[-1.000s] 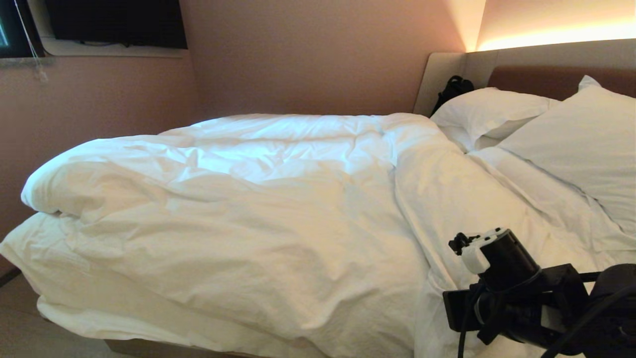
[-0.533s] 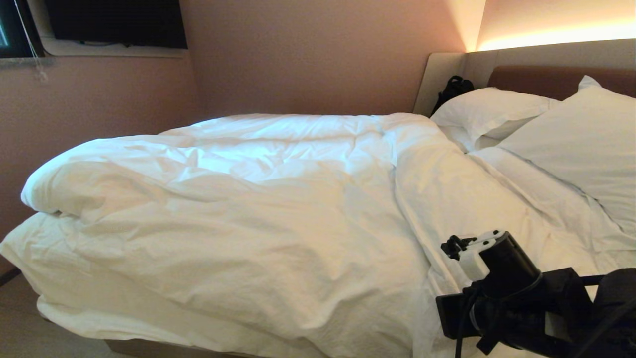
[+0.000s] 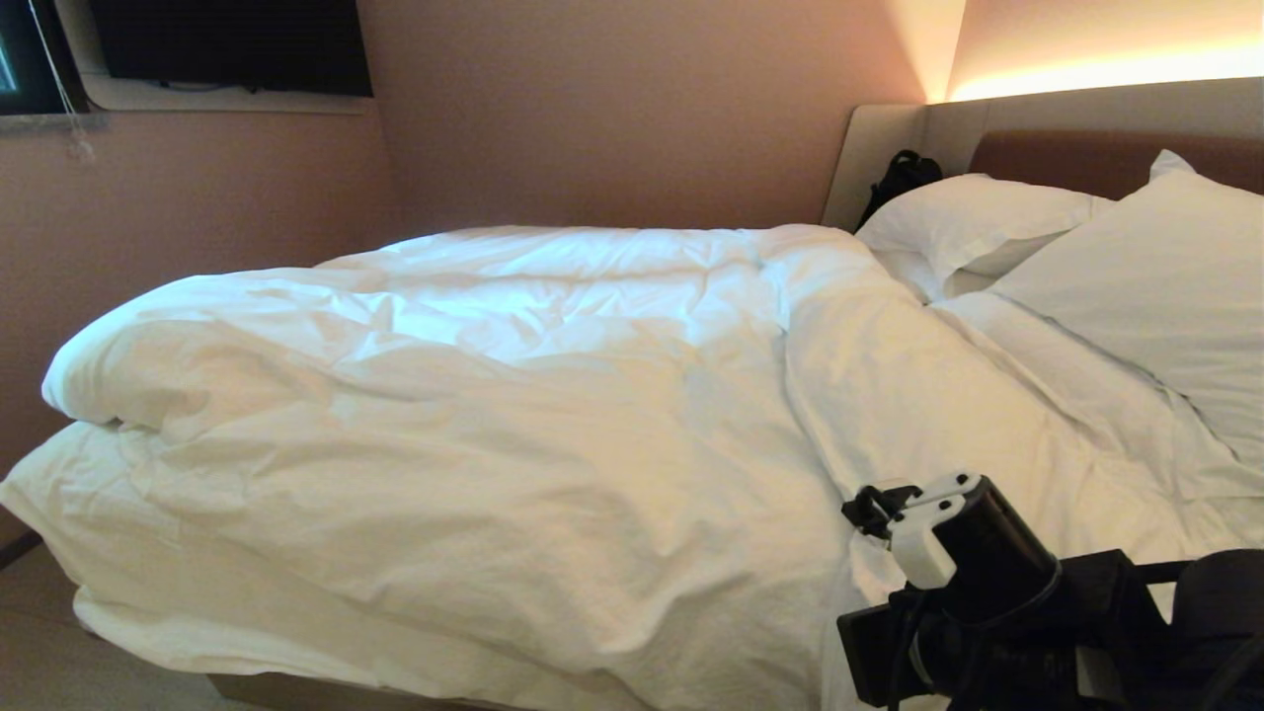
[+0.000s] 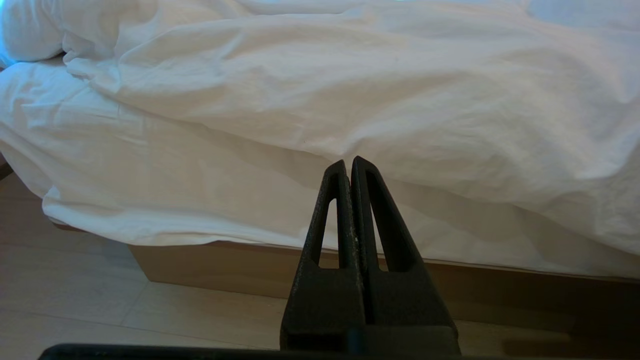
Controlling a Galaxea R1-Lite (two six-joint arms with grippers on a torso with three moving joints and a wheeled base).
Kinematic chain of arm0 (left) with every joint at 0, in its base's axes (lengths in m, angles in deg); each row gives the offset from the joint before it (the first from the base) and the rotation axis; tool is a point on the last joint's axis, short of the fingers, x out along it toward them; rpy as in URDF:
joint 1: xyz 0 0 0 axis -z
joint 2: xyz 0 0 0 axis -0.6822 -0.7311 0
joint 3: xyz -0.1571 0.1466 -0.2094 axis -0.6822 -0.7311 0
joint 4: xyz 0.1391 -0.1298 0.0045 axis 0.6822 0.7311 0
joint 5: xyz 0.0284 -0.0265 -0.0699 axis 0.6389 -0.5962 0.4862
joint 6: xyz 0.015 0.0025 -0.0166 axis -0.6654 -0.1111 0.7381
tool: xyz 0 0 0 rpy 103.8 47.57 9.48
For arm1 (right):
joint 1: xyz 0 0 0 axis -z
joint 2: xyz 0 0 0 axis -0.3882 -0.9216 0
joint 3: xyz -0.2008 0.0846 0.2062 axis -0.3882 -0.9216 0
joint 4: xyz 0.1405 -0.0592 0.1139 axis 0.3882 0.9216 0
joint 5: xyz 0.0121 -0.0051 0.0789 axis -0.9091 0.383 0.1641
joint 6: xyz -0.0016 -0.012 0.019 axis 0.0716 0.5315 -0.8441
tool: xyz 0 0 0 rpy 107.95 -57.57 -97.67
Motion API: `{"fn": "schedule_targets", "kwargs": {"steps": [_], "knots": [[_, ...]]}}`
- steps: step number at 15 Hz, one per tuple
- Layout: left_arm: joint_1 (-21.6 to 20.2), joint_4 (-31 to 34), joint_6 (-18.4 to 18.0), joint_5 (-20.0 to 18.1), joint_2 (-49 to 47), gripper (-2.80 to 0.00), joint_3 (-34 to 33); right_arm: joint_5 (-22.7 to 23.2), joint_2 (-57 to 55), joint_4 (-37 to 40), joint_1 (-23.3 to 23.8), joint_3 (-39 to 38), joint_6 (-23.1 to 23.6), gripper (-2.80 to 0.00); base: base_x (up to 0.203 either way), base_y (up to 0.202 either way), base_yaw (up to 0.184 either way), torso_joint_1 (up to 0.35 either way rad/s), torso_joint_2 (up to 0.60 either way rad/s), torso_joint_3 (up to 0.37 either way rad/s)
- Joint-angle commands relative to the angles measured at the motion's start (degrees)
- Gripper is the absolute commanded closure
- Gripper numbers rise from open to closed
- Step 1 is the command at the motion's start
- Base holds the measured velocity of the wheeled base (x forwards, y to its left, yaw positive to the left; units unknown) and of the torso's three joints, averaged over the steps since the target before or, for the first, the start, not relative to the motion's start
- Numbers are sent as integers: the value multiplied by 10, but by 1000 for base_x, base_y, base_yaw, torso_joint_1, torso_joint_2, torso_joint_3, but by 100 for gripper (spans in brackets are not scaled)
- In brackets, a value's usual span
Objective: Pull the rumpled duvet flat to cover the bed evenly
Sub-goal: Flatten the corners of the folded blanket
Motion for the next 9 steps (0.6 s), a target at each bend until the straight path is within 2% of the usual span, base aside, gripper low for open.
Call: {"fn": "schedule_targets", "kwargs": {"steps": [1,7,9], "knots": [[0,0,0,0,0,0,0,-2,-4,-1,0,2,-2,0,0,0,0,0,0,0],[0,0,0,0,0,0,0,-2,100,6,-15,21,6,0,0,0,0,0,0,0],[0,0,0,0,0,0,0,-10,91,15,-16,31,5,0,0,0,0,0,0,0]]}}
